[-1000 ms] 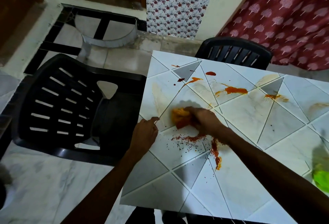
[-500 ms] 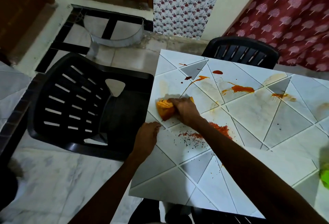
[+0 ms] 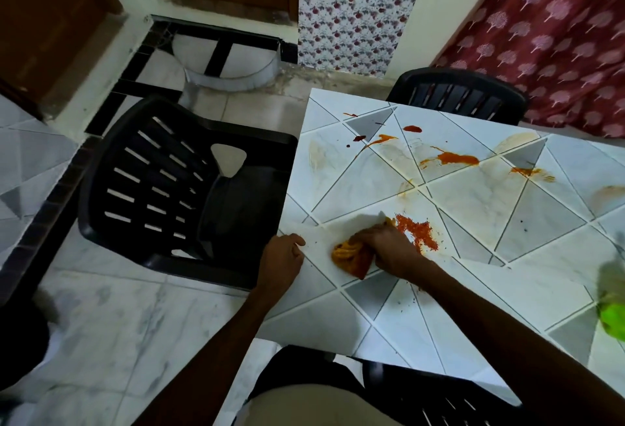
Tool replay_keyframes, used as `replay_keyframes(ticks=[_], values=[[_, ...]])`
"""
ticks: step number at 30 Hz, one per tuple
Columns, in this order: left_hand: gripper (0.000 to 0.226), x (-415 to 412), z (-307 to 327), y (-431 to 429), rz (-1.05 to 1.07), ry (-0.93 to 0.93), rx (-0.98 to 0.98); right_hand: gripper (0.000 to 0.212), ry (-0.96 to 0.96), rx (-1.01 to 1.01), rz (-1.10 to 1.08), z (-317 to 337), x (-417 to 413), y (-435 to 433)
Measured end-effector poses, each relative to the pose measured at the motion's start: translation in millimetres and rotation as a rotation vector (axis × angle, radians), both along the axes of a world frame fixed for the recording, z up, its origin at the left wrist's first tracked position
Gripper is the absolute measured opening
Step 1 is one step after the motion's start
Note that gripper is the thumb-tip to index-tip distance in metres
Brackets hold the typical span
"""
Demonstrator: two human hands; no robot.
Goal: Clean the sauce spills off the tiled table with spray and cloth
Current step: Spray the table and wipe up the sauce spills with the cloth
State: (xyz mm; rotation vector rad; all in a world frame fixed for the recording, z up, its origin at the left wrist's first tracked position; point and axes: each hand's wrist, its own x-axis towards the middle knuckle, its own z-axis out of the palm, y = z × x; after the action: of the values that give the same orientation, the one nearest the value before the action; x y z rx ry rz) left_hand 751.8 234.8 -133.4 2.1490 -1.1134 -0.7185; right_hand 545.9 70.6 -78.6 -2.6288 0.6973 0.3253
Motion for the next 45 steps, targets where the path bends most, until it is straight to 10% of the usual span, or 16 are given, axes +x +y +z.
replay_keyframes(ticks=[12,25,45], values=[[0.038,-29.7,-10.5,75.9,-0.098,-0.052,0.043,0.033,-0.098,0.046,-0.014,3.2,118.9,21.9],[0.050,-45.3,-9.1,101.7,-0.160,-0.101,0.064,0.035,-0.052,-0.061,0.199,-17.2,-19.9,45.1],[0.087,-37.1,3.5,-42.6,-0.639,-0.305,0.065,0.053,-0.140,-0.253,-0.853,37.4,-94.6,-34.8]])
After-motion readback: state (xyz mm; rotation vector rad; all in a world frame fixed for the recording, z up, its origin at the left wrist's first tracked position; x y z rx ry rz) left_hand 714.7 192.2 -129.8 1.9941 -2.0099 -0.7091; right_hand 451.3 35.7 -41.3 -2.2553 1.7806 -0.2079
